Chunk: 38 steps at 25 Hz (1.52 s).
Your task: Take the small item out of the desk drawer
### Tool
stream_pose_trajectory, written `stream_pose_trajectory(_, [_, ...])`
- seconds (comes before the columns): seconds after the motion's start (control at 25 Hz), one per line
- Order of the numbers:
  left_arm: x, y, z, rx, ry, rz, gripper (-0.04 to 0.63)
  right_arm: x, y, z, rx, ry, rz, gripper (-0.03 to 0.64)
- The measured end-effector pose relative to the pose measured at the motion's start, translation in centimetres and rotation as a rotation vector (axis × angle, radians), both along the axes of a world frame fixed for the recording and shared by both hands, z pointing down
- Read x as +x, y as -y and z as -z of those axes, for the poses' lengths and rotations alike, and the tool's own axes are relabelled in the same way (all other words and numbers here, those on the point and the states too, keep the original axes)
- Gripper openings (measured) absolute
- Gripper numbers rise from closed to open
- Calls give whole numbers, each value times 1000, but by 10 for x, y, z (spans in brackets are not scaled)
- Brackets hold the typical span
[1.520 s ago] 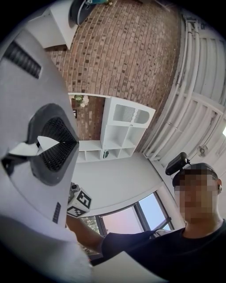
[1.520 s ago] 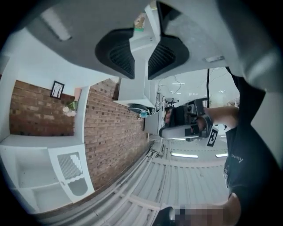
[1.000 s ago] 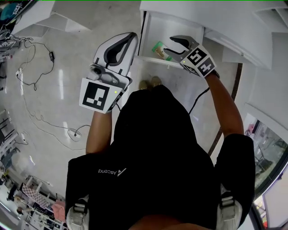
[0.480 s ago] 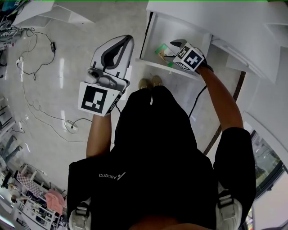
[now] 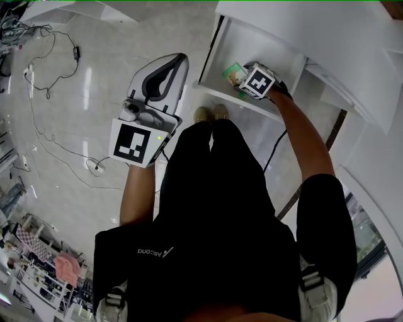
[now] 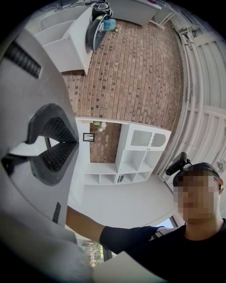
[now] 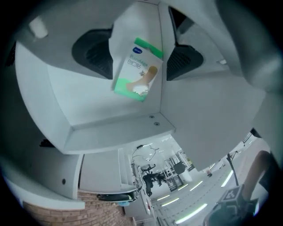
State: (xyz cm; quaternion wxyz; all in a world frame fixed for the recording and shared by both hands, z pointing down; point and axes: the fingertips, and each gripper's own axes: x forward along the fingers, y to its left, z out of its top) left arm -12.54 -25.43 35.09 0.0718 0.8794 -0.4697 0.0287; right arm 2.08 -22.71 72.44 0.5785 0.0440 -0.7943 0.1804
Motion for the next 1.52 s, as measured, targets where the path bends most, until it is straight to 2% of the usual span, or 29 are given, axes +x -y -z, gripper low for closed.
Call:
stream_pose_trajectory(0.28, [-8, 3, -11, -22, 9, 27, -2, -4, -3, -24, -24, -47, 12, 390])
stream_pose_trajectory(0.52, [-17, 7, -15, -39, 3, 44, -2, -12, -4, -35, -8, -93, 26, 407])
stream_pose_trajectory(0.92, [-20, 4, -21, -55, -10, 43, -2, -15, -10, -40, 44, -146, 110, 407])
stream_pose_trajectory(1.52, [-18, 8, -30, -67, -14, 9, -2, -8, -4, -33, 65, -117, 53, 342])
